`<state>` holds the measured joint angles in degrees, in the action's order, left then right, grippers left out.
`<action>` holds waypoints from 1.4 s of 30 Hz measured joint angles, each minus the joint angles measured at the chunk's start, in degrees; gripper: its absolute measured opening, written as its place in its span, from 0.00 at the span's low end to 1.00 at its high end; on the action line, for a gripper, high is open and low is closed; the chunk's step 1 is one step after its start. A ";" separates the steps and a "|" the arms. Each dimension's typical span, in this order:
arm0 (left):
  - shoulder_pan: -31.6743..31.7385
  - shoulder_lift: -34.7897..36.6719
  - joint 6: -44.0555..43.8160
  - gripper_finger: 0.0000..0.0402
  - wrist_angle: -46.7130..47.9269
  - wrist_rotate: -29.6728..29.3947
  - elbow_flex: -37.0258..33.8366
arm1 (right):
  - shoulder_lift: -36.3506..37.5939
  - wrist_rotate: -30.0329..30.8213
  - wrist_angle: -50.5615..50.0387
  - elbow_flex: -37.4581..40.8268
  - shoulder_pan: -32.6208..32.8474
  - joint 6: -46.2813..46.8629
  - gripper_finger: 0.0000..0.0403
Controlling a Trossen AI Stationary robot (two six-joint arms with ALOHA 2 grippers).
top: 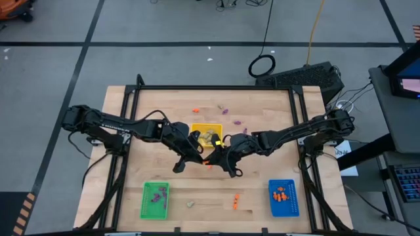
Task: Sort Halloween decoration
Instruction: Put the orange skeleton toy in the blue basket
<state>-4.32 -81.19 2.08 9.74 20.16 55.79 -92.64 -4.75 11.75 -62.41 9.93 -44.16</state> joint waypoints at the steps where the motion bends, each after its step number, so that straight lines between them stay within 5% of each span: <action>1: 0.00 0.00 0.80 0.03 0.00 -0.33 0.00 | 0.00 0.00 -0.02 0.00 0.00 0.00 0.07; 5: 0.43 0.00 2.32 0.09 -0.05 -0.92 -0.02 | 0.02 0.03 -0.64 0.00 -0.02 0.00 0.07; 15: 0.50 0.23 2.51 0.53 0.07 -1.11 -0.02 | 0.02 -0.02 -4.07 0.00 0.04 2.85 0.07; 20: 0.50 1.56 3.20 0.64 1.17 -2.80 -0.02 | 1.76 0.12 -7.82 0.02 0.90 7.42 0.07; 24: 0.43 2.39 3.22 0.65 2.06 -7.24 -0.07 | 4.93 0.28 -12.53 0.02 2.19 13.40 0.07; 42: -4.07 1.64 1.49 0.49 -4.75 -10.36 -1.90 | 17.34 10.70 -35.80 0.01 14.04 43.27 0.07</action>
<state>-8.39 -79.55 3.57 4.99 9.80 53.89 -75.30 5.94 -24.05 -62.40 23.97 -0.89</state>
